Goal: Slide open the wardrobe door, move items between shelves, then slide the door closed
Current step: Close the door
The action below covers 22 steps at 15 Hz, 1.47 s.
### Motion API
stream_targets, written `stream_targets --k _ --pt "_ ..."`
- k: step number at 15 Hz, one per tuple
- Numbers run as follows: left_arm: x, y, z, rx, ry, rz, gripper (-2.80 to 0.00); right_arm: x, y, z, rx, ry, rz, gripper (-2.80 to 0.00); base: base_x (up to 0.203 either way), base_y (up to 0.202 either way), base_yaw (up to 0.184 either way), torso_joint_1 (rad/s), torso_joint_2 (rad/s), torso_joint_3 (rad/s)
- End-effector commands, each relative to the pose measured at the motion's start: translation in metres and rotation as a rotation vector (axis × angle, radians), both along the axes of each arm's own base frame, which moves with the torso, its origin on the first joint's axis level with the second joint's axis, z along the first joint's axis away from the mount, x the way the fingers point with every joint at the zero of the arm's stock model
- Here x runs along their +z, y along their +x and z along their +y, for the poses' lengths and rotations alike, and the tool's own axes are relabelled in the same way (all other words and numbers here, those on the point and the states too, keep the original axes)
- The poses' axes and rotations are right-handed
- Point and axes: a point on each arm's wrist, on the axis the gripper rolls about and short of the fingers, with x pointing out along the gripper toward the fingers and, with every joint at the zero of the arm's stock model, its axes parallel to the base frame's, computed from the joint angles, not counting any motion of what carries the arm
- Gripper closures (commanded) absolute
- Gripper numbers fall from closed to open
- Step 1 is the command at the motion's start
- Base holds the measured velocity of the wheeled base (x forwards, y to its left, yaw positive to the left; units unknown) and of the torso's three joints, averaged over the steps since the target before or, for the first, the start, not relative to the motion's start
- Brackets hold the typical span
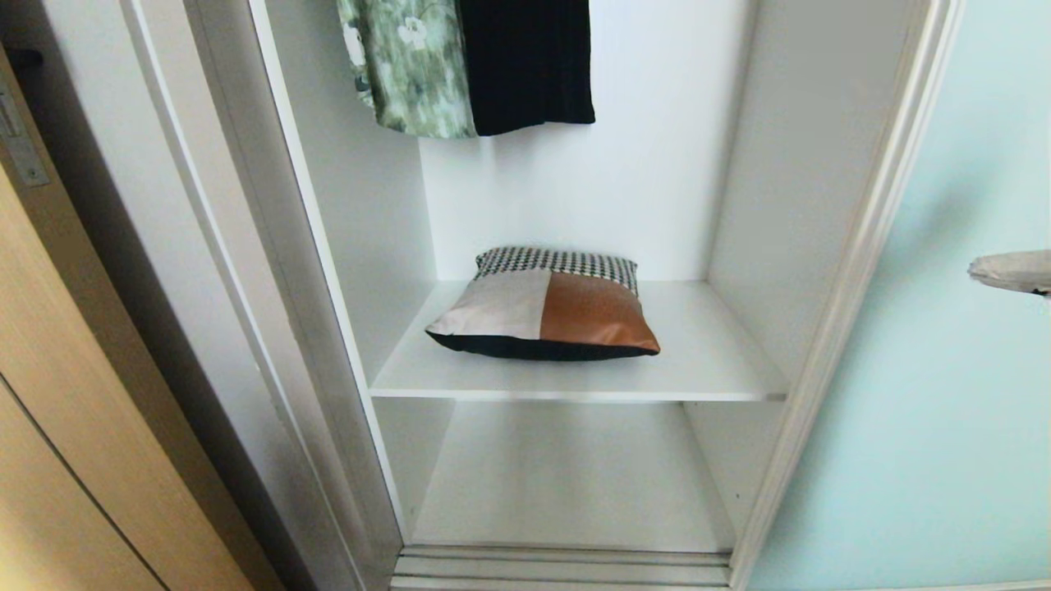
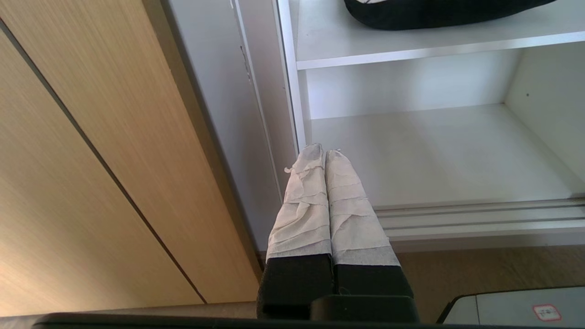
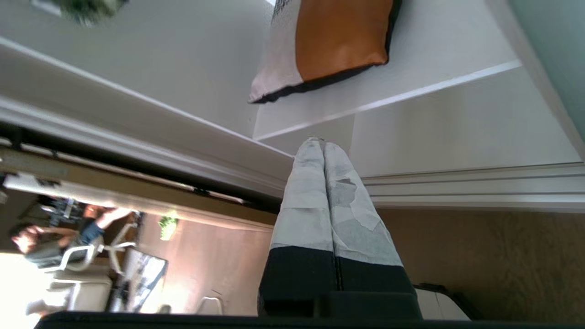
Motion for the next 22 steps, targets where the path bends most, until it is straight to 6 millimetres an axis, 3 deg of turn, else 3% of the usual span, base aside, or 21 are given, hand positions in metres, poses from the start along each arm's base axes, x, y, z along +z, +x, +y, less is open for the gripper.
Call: stream_targets --k 1,12,22 --pt "0.000 0.000 0.000 -0.001 0.001 0.003 0.00 -0.004 0.022 -0.008 0.001 0.031 0.037 0.00 0.000 0.000 0.000 0.000 0.00 0.000" --pt "0.000 0.000 0.000 -0.001 0.001 0.003 0.00 -0.011 0.074 -0.013 -0.012 0.070 0.101 0.00 0.000 0.000 0.000 0.000 0.00 0.000" --pt "0.000 0.000 0.000 -0.001 0.001 0.003 0.00 -0.028 0.101 -0.036 -0.063 0.101 0.136 0.00 0.000 0.000 0.000 0.000 0.00 0.000"
